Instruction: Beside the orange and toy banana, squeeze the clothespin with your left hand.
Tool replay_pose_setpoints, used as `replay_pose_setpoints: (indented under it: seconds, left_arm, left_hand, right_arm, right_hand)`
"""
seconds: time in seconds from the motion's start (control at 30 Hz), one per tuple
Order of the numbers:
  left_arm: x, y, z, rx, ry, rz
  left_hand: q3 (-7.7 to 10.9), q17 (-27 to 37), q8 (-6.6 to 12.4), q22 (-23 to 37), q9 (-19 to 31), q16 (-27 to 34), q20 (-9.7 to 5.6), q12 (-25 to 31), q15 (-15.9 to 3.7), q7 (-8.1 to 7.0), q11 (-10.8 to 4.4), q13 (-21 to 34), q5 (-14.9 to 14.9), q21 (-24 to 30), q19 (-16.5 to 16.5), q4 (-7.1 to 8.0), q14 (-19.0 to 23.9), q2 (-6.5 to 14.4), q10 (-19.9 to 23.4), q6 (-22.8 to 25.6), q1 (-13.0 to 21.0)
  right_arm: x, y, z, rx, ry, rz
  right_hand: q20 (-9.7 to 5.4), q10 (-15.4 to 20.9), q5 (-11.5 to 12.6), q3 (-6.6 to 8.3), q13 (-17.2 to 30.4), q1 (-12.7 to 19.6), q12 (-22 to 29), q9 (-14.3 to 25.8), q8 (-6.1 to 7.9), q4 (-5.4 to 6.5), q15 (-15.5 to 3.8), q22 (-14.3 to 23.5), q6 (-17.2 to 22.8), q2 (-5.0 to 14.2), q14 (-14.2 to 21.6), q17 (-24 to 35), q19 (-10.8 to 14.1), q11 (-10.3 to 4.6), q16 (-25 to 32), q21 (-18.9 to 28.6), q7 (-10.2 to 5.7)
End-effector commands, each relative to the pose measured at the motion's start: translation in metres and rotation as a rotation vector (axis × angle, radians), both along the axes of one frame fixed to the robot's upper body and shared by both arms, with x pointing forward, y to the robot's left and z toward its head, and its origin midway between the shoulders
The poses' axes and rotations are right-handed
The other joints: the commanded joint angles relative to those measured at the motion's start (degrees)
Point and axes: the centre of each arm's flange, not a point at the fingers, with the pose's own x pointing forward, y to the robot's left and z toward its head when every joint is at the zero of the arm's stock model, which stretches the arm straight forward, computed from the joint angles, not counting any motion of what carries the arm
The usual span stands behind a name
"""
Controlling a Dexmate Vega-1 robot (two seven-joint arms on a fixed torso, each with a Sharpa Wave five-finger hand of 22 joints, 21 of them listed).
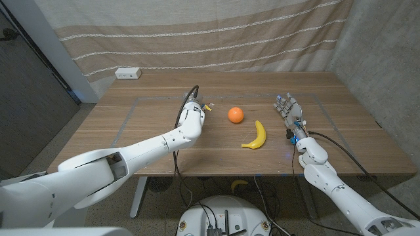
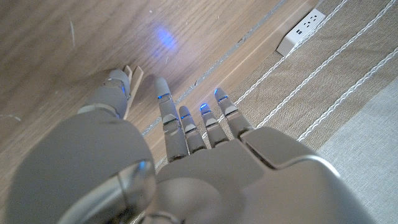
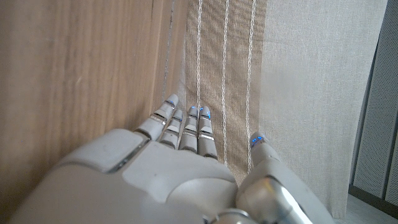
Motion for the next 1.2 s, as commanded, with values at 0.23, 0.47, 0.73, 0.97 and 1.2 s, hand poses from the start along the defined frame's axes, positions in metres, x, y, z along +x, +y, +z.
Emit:
replay_pose_setpoints:
  seconds: [0.23, 0.47, 0.73, 0.97, 1.2]
  left_arm:
    - [0.005, -0.002, -0.002, 0.002, 0.04, -0.044]
    - [0.005, -0.004, -0.001, -0.007, 0.043, -0.078]
    - [0.004, -0.005, 0.0, -0.005, 0.058, -0.106]
    - [0.0, -0.007, -0.001, -0.007, 0.038, -0.117]
    - [-0.001, -0.009, 0.0, 0.007, 0.034, -0.095]
  left_hand:
    - [0.75, 0.1, -0.6, 0.1, 0.0, -0.2, 1.0, 0.1, -0.03, -0.18, 0.56, 0.2, 0.3, 0.2, 0.0, 0.08, -0.2, 3.1, -0.4, 0.1, 1.5]
    - [1.25, 0.0, -0.28, 0.2, 0.0, -0.2, 1.07, 0.4, 0.07, -3.3, 0.41, 0.2, 0.5, 0.4, 0.5, -0.34, -0.1, 4.9, -0.1, 2.4, 2.7]
    - [0.37, 0.0, -3.2, 0.2, -0.1, -0.4, 1.2, 0.1, 0.32, -5.87, 0.99, 0.2, 0.4, 0.4, 0.2, -0.43, -0.8, 5.6, -2.6, -1.2, 3.9]
    - [-0.17, -0.1, 0.45, 0.2, 0.1, 0.0, 0.6, 1.5, -0.75, -2.92, -0.39, 0.1, 0.4, 1.0, 1.8, -0.85, 1.1, 5.7, 2.1, 11.6, 6.0]
    - [-1.26, -0.2, 0.72, 0.2, 0.1, -0.1, -0.25, 1.6, -1.84, -0.38, -1.32, 0.0, 0.2, 1.2, 2.9, -0.73, 2.4, 4.2, 4.7, 15.0, 7.0]
  right_arm:
    - [-0.003, -0.002, 0.0, -0.003, -0.006, -0.025]
    - [-0.005, -0.004, -0.002, 0.005, -0.004, -0.033]
    - [-0.007, -0.006, -0.004, 0.011, -0.007, -0.039]
    - [-0.01, -0.009, -0.005, 0.013, -0.011, -0.049]
    - [-0.013, -0.01, -0.006, 0.015, -0.011, -0.052]
  right_hand:
    - [0.25, 0.7, 0.2, -0.12, 0.2, 0.0, 0.3, 0.4, 0.34, 0.17, 0.32, 0.2, 0.4, 1.87, 0.7, 0.2, 0.3, 0.1, -0.1, 0.1, -0.02]
    - [0.32, 0.8, 0.2, -0.18, 0.2, -0.2, 0.3, 0.4, 0.29, 0.28, 0.38, 0.2, 0.4, 1.87, 0.7, 0.2, 0.3, 0.19, -0.1, 0.1, -0.02]
    - [0.43, 0.8, 0.2, -0.24, 0.2, -0.3, 0.3, 0.4, 0.26, 0.36, 0.71, 0.1, 0.5, 1.87, 1.0, 0.2, 0.3, 0.05, 0.0, 0.1, 0.0]
    - [0.54, 0.8, 0.2, -0.26, 0.2, -0.4, 0.3, 0.4, 0.19, 0.41, 0.83, 0.1, 0.5, 1.87, 1.0, 0.3, 0.3, 0.11, -0.1, 0.2, -0.1]
    - [0.67, 0.9, 0.2, -0.28, 0.2, -0.4, 0.2, 0.4, 0.14, 0.45, 1.03, 0.1, 0.4, 1.87, 1.1, 0.3, 0.3, -0.03, 0.0, 0.1, -0.1]
